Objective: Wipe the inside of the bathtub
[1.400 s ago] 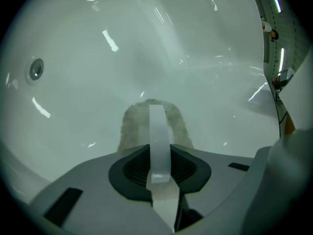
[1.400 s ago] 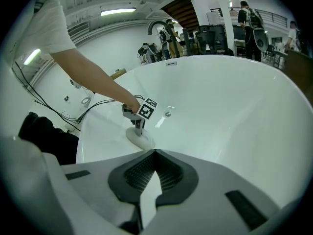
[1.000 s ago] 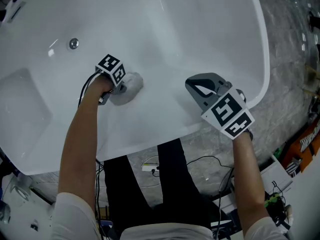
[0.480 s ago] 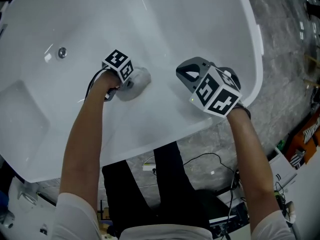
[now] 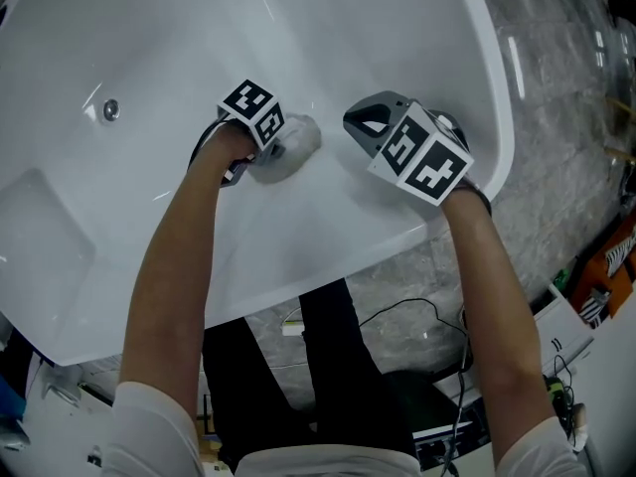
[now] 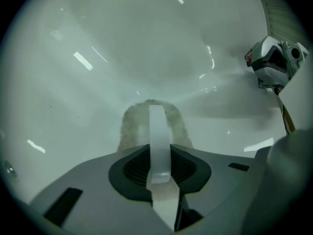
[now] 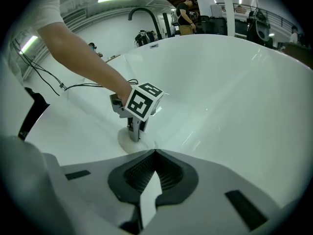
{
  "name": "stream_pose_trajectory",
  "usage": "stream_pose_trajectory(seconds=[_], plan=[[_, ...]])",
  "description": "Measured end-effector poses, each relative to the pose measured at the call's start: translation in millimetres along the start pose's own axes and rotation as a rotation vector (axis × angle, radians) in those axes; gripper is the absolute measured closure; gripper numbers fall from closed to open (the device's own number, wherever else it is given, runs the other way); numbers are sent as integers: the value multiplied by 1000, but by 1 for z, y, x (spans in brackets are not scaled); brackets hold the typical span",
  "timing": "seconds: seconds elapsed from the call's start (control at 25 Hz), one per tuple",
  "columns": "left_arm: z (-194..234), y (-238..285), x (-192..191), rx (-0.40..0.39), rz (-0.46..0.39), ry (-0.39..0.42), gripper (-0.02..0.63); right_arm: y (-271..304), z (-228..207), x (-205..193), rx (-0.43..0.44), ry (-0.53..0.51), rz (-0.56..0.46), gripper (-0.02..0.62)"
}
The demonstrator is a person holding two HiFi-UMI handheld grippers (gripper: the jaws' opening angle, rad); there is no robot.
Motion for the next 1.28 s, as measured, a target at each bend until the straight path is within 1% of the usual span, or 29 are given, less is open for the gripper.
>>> stream_pose_trajectory(seconds=[0.16,0.28,0.44,0.6,0.88,1.04,1.28], plan=[[-11,0,19,-9,-11,5,509,-6,-9,-4,-13,22,3,592],[-26,-4,32,-40,-52,7,509,-8,-13,-8,-23,26,8,592],[-51,-15,41,-52,-96,14,509,-10,-15,-10,-39,1,30,592],[-70,-29,40,-57,-120,9,509,-5,-17,-11,-55,-56,65,592],[-101,-47,34,-41,-173,26,509,-5,-17,-12,-63,-72,52,592],[-113,-56,25,-41,-170,62,509,-9,-6,-10,-41,-110,58,592],[-118,-62,15,-48,-158,74,509,-16,-5,-9,-56,-125,66,592]])
Point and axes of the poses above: the fingertips, and each gripper's own axes: y forward along the fingers, z to its left, x out of its top, the point moved 2 cm from there along -y, backward along the fingers, and after that the axes turned 12 degrees about y, right-handed, at the moved point
